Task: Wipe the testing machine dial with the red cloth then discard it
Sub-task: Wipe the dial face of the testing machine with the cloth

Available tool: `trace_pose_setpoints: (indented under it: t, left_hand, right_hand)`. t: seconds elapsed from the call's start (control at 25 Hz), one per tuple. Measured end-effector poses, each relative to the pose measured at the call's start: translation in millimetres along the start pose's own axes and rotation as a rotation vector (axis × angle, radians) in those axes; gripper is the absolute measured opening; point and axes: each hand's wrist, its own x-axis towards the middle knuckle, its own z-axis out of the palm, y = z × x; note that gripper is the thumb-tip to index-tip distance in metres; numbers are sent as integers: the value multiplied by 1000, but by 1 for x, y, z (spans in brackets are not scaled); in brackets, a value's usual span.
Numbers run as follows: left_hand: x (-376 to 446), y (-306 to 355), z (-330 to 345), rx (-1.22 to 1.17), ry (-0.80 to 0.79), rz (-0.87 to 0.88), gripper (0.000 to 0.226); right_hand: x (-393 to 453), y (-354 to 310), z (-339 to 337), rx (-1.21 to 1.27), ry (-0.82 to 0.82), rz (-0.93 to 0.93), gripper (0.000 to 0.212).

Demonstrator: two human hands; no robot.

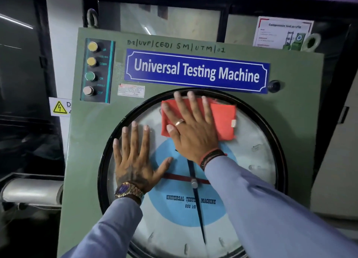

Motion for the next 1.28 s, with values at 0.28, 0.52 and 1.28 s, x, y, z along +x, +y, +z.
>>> trace_pose_setpoints:
  t: [0.28, 0.52, 1.28]
  left_hand:
    - [34, 29, -8, -10, 4, 49, 95]
    - [57, 62, 1, 41, 22, 214, 92]
    - [2, -9, -6, -15, 10, 23, 96]
  right_hand:
    - [-11, 28, -1, -4, 50, 130, 65]
    - [-73, 84, -3, -29, 118, 501, 65]
    - [7, 4, 4, -41, -21, -64, 66]
